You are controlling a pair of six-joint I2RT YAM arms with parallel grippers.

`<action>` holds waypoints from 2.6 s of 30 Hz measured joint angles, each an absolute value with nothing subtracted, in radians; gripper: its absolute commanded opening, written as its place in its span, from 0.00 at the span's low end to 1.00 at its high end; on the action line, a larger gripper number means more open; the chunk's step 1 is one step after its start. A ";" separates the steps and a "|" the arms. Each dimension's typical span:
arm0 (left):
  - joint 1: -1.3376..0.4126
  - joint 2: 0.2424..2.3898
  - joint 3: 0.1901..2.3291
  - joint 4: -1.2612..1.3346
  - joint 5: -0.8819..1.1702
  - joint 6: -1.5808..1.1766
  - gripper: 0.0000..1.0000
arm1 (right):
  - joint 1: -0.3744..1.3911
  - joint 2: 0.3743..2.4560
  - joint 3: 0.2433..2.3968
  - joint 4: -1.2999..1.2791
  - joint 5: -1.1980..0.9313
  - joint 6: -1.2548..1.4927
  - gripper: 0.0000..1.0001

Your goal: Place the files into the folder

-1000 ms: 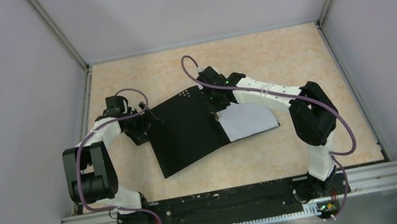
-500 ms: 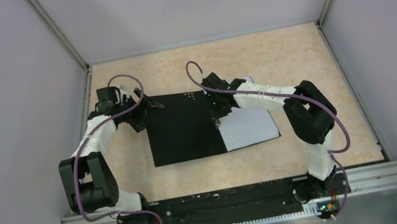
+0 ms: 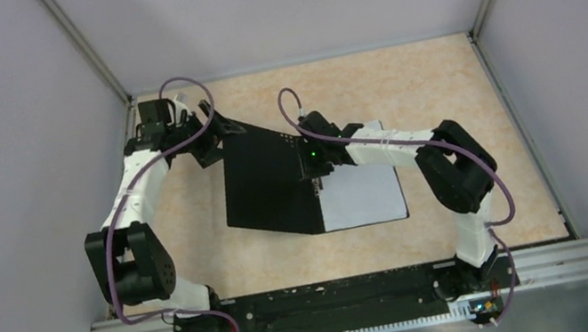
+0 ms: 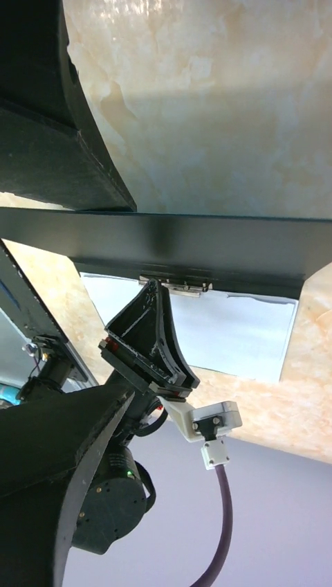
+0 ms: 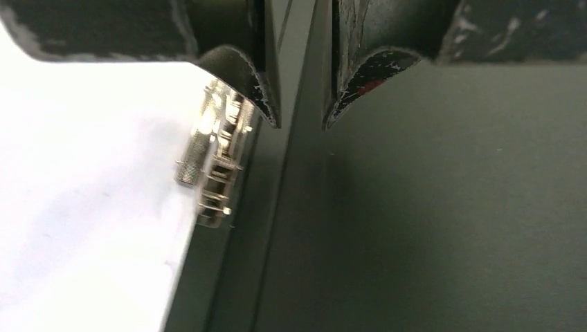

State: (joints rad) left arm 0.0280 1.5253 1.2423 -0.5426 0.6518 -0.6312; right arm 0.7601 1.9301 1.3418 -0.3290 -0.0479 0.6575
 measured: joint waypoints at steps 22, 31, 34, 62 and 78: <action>-0.391 1.576 1.494 -0.538 0.548 -0.709 0.96 | 0.329 1.427 0.850 -0.346 0.167 0.681 0.76; -0.551 1.740 1.482 -0.375 0.546 -0.789 0.99 | 0.213 1.271 0.757 -0.344 0.170 0.686 0.80; -0.564 1.777 1.477 -0.341 0.561 -0.810 0.99 | 0.168 1.225 0.724 -0.345 0.161 0.693 0.81; -0.561 1.731 1.553 -0.428 0.501 -0.709 0.99 | 0.163 1.144 0.964 -0.519 0.207 0.585 0.94; -0.381 1.253 1.123 -0.493 0.083 -0.519 0.99 | 0.371 1.075 0.875 -0.444 0.159 0.569 0.99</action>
State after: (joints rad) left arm -0.3813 1.2533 1.1233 -0.4934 0.0834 -0.5194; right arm 0.3714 1.0748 0.8753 -0.4442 0.1589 0.5694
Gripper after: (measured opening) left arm 0.986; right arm 0.985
